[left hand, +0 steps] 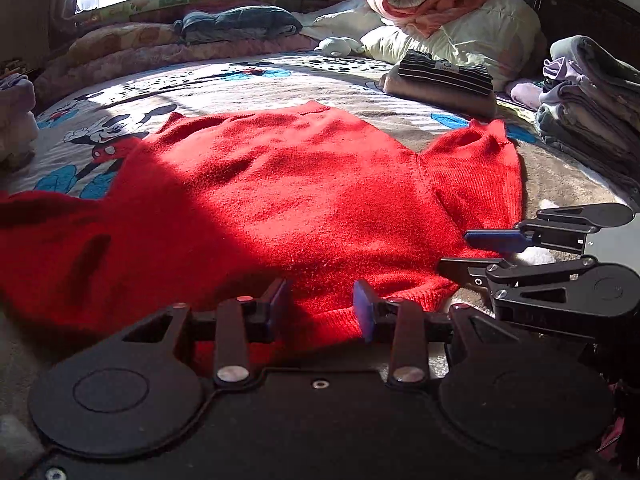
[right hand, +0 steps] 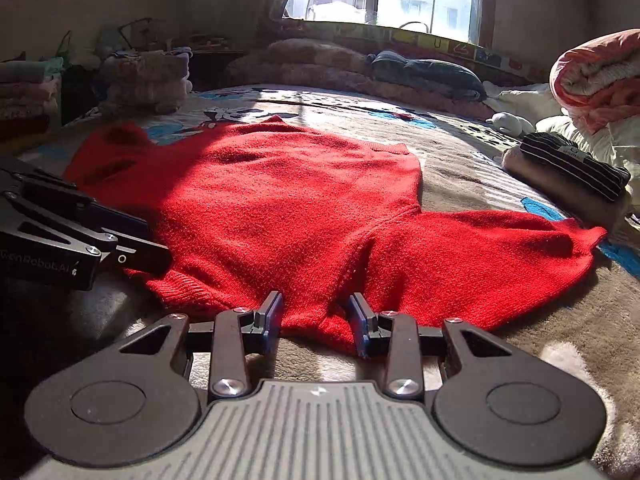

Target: Fold clothes

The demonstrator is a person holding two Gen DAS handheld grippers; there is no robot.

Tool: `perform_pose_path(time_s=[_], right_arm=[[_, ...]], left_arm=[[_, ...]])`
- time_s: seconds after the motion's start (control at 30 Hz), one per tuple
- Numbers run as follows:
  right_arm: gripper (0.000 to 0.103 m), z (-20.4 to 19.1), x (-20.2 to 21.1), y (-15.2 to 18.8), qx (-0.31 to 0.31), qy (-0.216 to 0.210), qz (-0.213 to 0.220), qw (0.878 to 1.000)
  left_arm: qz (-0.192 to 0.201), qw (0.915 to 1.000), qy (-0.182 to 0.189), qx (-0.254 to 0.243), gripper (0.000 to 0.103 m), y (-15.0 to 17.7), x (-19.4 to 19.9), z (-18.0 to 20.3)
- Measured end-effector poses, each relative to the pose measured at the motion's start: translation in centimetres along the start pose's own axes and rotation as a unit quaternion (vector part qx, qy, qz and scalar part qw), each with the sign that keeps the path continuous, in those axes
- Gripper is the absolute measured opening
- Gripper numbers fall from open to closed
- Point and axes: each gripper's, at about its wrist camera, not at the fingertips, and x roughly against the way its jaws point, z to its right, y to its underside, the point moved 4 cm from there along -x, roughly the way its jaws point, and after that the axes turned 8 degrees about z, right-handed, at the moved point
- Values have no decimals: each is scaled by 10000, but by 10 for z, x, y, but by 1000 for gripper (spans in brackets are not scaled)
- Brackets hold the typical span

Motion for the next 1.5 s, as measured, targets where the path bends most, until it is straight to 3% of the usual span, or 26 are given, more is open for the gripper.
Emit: perform_pose_path(time_s=[0.13, 0.17, 0.27, 0.4, 0.53, 0.57, 0.63, 0.73, 0.83, 0.9, 0.97, 1.07, 1.13, 1.3, 1.37, 1.5], right_arm=[[36, -9, 25, -17, 143, -207, 583, 9980], [36, -10, 22, -15, 181, -139, 395, 9990], [38, -2, 9, 8, -270, -157, -58, 9995], [38, -6, 21, 4, -316, -80, -121, 9994], [36, 10, 39, 13, -1443, -158, -51, 9894], [36, 18, 42, 14, -1745, -129, -12, 9846], [37, 35, 48, 16, -2448, -65, 84, 9695], [45, 67, 55, 32, -3756, 48, 170, 9266], [45, 90, 60, 48, -4713, 131, 192, 8817], [46, 95, 61, 52, -4918, 143, 242, 8703], [55, 98, 61, 55, -5061, 141, 290, 8619], [56, 103, 60, 59, -5272, 137, 361, 8488], [56, 107, 60, 61, -5389, 120, 406, 8413], [56, 123, 54, 61, -5423, -46, 521, 8386], [56, 135, 54, 60, -5429, -80, 603, 8376], [57, 172, 60, 60, -5636, 14, 896, 8211]], left_arm=[[300, 9995, -50, 65, 36, 2, 18, -5], [400, 9990, -122, 135, 37, 2, 23, -8], [176, 9994, -234, 192, 44, 12, 18, -16], [23, 9996, -188, -205, 46, 13, 16, -10], [246, 9994, -194, 114, 50, 4, 29, -17], [331, 9989, -237, 224, 53, 1, 32, -21], [507, 9971, -322, 466, 71, -6, 38, -30], [696, 9931, -341, 879, 73, -14, 45, -42], [709, 9911, -383, 1057, 73, -19, 47, -50], [751, 9889, -440, 1208, 74, -22, 48, -56], [777, 9857, -407, 1438, 76, -23, 47, -62], [541, 9858, -130, 1585, 78, -24, 42, -60], [559, 9903, -100, 1270, 78, -25, 41, -44], [611, 9981, 51, 65, 78, -22, 34, 13], [644, 9965, 47, -535, 78, -16, 30, 39], [660, 9819, 139, -1771, 78, 5, 17, 95]])
